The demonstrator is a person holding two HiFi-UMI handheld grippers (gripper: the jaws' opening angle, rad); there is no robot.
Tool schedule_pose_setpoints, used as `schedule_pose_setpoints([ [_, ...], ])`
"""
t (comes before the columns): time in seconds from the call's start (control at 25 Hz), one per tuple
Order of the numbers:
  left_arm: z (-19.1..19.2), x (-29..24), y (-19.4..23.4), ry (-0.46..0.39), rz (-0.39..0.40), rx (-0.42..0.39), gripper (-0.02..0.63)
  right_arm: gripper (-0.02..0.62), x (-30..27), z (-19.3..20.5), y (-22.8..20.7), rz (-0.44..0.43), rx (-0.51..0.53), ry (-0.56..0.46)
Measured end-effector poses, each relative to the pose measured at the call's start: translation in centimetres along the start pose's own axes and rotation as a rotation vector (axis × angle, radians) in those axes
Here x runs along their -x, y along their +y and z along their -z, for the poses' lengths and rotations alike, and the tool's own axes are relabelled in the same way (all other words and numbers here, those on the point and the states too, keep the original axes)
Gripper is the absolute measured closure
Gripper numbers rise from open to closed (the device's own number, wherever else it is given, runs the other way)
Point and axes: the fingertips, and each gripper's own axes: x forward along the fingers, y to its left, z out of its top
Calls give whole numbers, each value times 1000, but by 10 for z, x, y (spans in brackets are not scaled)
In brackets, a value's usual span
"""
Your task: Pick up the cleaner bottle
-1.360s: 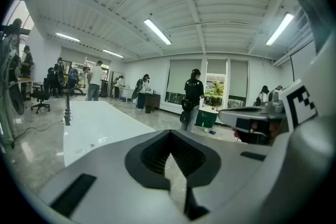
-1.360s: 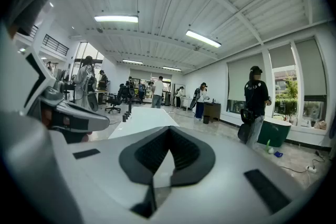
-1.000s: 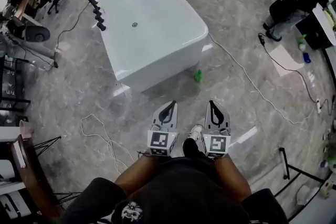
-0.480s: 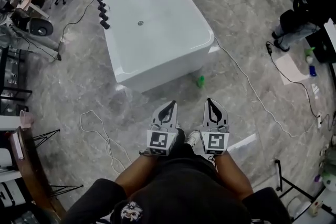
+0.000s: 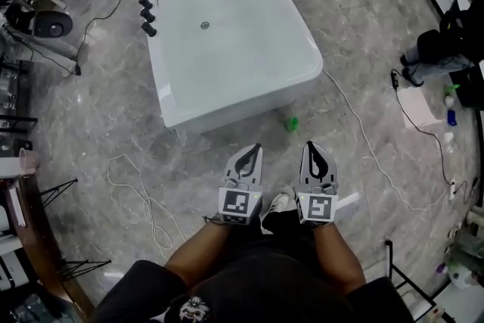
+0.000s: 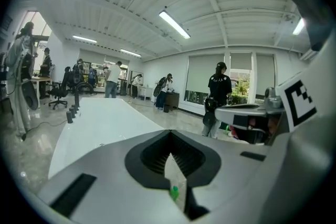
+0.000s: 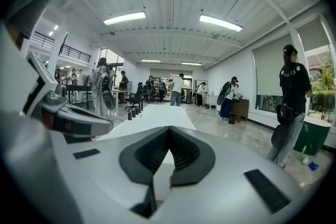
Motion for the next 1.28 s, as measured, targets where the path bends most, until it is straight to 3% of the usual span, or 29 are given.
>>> schedule_pose_setpoints([
  [0.2,9,-35,12,19,-64,42,600,591,-35,15,-13,-40,-15,-6],
  [0.36,14,-55,2,22,-138,8,600,591,-49,35,-32,-100,-20,1],
  [0.64,37,-69,-18,12,-360,152,600,591,-43,69,-61,-206,10,-7],
  [0.84,60,-80,-33,-11,-382,132,600,591,-48,97,-69,-198,-7,-9],
  [1.0,112,-91,-20,-12,-388,137,600,591,-62,163,-60,-194,-13,5],
  [1.16,188,-120,-7,-38,-339,71,600,591,-88,251,-54,-187,-9,15],
  [1.28,253,-145,5,-48,-339,73,601,591,-108,326,-50,-181,-1,40],
])
